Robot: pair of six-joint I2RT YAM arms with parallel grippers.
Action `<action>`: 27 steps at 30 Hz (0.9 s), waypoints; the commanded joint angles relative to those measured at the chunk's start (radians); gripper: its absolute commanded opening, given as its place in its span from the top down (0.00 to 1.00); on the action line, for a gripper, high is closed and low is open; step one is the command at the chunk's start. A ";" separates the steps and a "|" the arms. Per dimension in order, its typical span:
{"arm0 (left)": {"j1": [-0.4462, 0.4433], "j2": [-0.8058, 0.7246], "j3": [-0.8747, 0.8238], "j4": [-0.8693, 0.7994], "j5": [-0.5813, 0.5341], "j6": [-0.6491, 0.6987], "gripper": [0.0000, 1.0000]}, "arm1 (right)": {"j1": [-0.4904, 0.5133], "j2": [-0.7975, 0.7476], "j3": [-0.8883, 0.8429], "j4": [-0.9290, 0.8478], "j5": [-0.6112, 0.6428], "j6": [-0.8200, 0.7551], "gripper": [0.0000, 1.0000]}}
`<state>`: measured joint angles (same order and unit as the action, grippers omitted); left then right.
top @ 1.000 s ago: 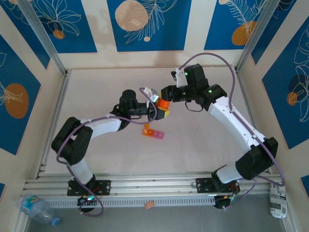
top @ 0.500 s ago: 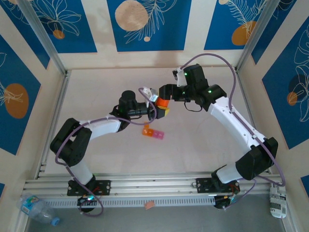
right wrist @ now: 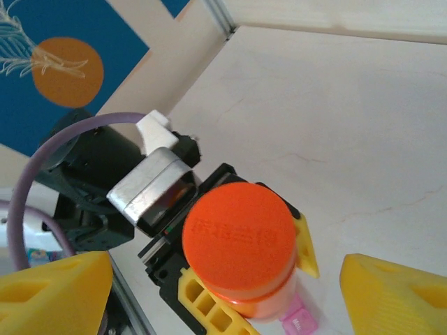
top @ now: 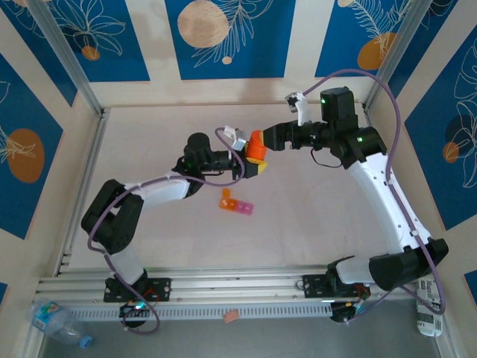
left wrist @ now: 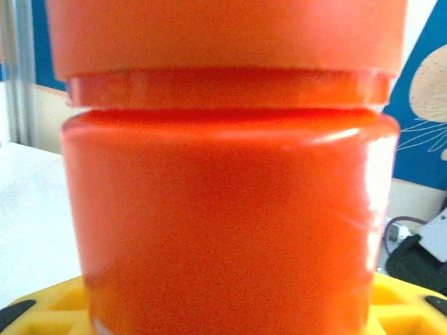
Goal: Sort the pills into containers
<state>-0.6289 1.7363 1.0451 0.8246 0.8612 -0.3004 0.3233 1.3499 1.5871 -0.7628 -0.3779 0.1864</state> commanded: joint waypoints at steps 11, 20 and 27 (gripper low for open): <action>0.005 0.022 0.049 0.044 0.099 -0.066 1.00 | 0.041 0.113 0.098 -0.150 -0.018 -0.137 0.22; 0.005 0.022 0.052 0.047 0.101 -0.068 1.00 | 0.053 0.130 0.079 -0.143 -0.010 -0.116 0.49; 0.005 0.018 0.049 0.047 0.082 -0.060 1.00 | 0.080 0.104 -0.026 -0.048 0.033 0.028 0.68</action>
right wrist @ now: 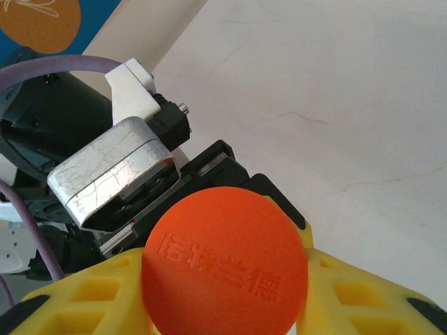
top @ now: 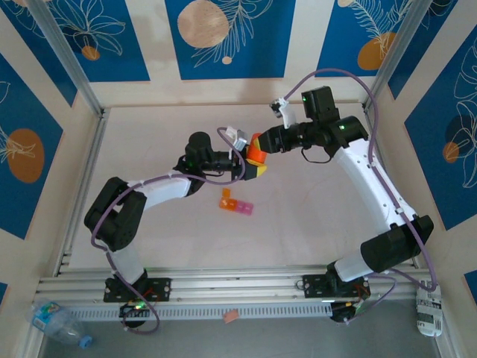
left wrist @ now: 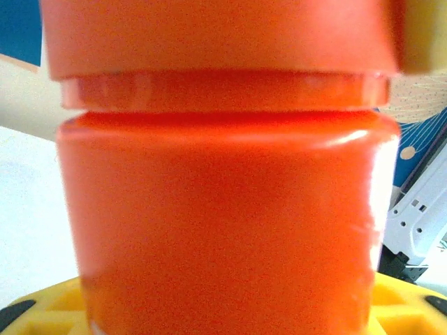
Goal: Sort the pills into containers
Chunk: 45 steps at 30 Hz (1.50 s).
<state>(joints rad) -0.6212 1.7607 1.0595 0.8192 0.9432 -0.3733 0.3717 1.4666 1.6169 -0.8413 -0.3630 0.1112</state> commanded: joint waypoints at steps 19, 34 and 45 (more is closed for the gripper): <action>-0.003 -0.032 0.015 -0.008 -0.084 0.094 1.00 | 0.074 -0.046 -0.104 0.107 0.109 0.319 0.43; -0.003 -0.025 0.035 -0.011 0.003 0.059 1.00 | -0.051 -0.133 -0.121 0.094 -0.070 0.059 0.14; -0.003 -0.016 0.051 -0.006 0.046 0.025 1.00 | -0.045 -0.073 -0.101 0.069 -0.118 0.018 0.14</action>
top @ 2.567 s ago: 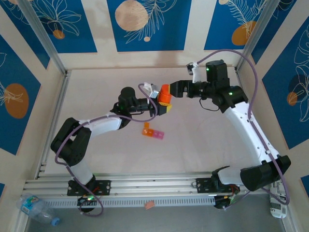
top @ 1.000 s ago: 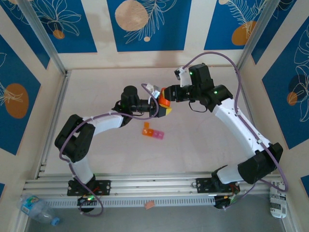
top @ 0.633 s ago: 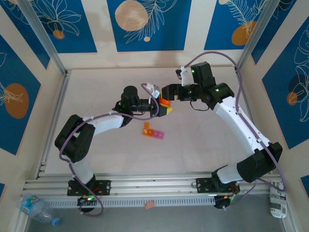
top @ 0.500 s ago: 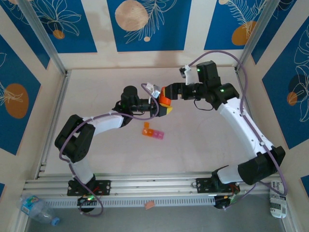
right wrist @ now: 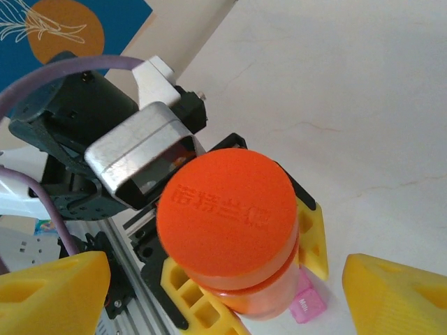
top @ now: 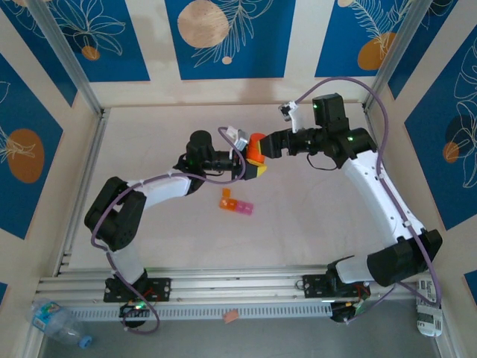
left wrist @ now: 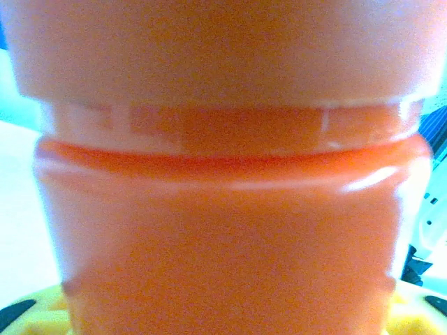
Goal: Sort the pills into containers
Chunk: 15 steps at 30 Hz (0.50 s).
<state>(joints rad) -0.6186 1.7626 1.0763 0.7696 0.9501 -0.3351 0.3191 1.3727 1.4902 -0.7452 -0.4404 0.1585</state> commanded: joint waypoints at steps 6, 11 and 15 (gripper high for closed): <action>-0.004 -0.017 0.038 0.046 0.045 -0.021 1.00 | 0.037 0.061 0.040 -0.035 -0.019 -0.037 0.14; -0.006 -0.017 0.037 0.048 0.049 -0.023 1.00 | 0.060 0.086 0.050 -0.029 -0.019 -0.036 0.18; -0.006 -0.015 0.036 0.050 0.050 -0.024 1.00 | 0.072 0.105 0.063 -0.026 -0.018 -0.036 0.26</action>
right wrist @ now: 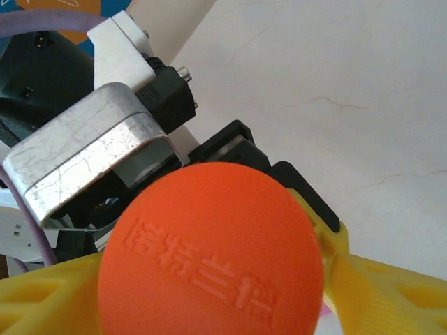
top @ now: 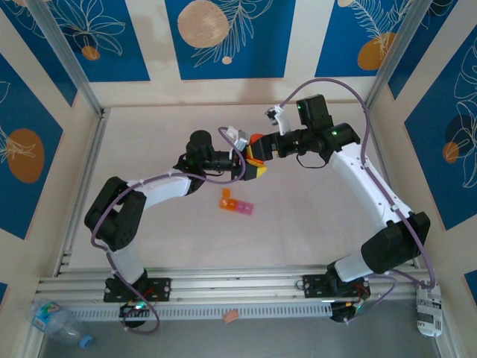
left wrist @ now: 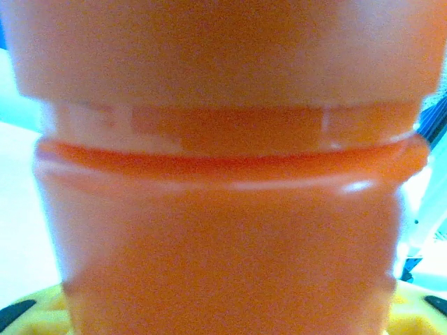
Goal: Sort the pills into containers
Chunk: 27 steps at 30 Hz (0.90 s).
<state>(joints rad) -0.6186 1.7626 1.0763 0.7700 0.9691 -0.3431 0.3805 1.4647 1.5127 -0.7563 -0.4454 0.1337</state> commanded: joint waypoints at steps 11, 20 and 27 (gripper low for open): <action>-0.007 -0.021 -0.001 0.069 0.000 -0.009 0.72 | 0.018 -0.009 -0.002 0.050 0.018 0.035 0.71; 0.004 -0.061 -0.088 0.089 -0.091 0.048 0.00 | -0.011 -0.116 -0.227 0.262 0.143 0.184 0.54; 0.009 -0.103 -0.120 0.043 -0.152 0.112 0.00 | -0.044 -0.137 -0.284 0.264 0.228 0.202 0.36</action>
<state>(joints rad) -0.6136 1.7077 0.9825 0.8001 0.8585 -0.2810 0.3500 1.3582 1.2377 -0.5148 -0.2676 0.3214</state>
